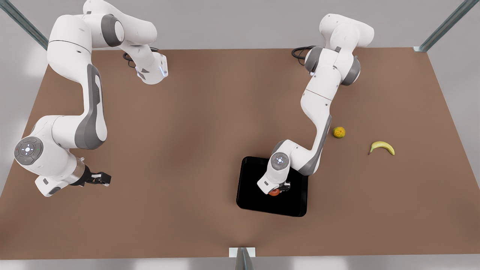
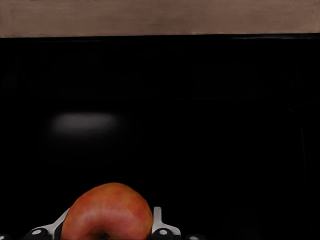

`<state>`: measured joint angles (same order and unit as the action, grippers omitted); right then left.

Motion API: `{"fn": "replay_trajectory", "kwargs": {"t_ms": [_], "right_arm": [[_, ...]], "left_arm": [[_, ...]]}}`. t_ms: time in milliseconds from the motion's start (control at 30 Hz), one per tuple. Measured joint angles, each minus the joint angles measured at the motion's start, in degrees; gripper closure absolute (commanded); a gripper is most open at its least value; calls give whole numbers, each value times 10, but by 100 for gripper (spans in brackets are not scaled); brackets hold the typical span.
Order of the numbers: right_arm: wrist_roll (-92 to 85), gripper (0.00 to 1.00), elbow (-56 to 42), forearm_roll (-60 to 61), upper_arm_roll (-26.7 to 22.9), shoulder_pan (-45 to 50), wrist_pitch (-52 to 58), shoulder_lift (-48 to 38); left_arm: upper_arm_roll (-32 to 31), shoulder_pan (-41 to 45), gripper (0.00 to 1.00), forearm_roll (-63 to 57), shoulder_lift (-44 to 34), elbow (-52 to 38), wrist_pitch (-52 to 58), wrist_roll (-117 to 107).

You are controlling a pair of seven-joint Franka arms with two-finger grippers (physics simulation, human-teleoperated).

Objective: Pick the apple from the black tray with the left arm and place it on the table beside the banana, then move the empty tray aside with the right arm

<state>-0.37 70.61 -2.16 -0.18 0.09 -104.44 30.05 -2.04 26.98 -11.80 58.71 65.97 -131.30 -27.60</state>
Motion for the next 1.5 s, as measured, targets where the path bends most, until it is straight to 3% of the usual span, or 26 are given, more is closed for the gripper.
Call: {"fn": "replay_trajectory", "kwargs": {"t_ms": [133, 367, 500, 633, 667, 700, 767, 833, 967, 1033, 1200, 1500], "right_arm": [[0, 0, 0, 0, 3, 2, 2, 0], [95, 0, -6, -2, 103, 169, 58, -29], [190, 0, -8, 0, 137, 180, 54, 3], [286, 0, -42, 0, 153, 190, 17, 52], [310, 0, -60, 0, 154, 195, 8, 66], [332, 0, -70, 0, 155, 200, -2, 76], [376, 0, -77, 0, 157, 206, -25, 90], [416, 0, -79, -2, 159, 213, -51, 108], [488, 0, -103, -3, 175, 228, -101, 146], [520, 0, -109, -4, 181, 237, -125, 170], [572, 0, -96, -39, 181, 243, -173, 209], [634, 0, -93, -55, 201, 256, -233, 258]], "left_arm": [[2, -9, 30, 2, -52, 2, 55, 9], [15, -164, 30, 4, -118, 18, 167, 123], [17, -235, 30, 4, -178, 192, 121, 203], [40, -270, 30, 4, -225, 369, 5, 273], [50, -273, 28, 3, -236, 393, -20, 289], [57, -275, 1, 5, -250, 417, -42, 306], [65, -277, 0, 7, -276, 447, -74, 338], [66, -276, 0, 9, -298, 447, -89, 361], [45, -270, 0, 53, -338, 236, 49, 381], [35, -268, 0, 94, -396, 186, 141, 382], [37, -278, 0, 158, -487, 227, 265, 377], [39, -280, 0, 187, -500, 249, 338, 372]]}}
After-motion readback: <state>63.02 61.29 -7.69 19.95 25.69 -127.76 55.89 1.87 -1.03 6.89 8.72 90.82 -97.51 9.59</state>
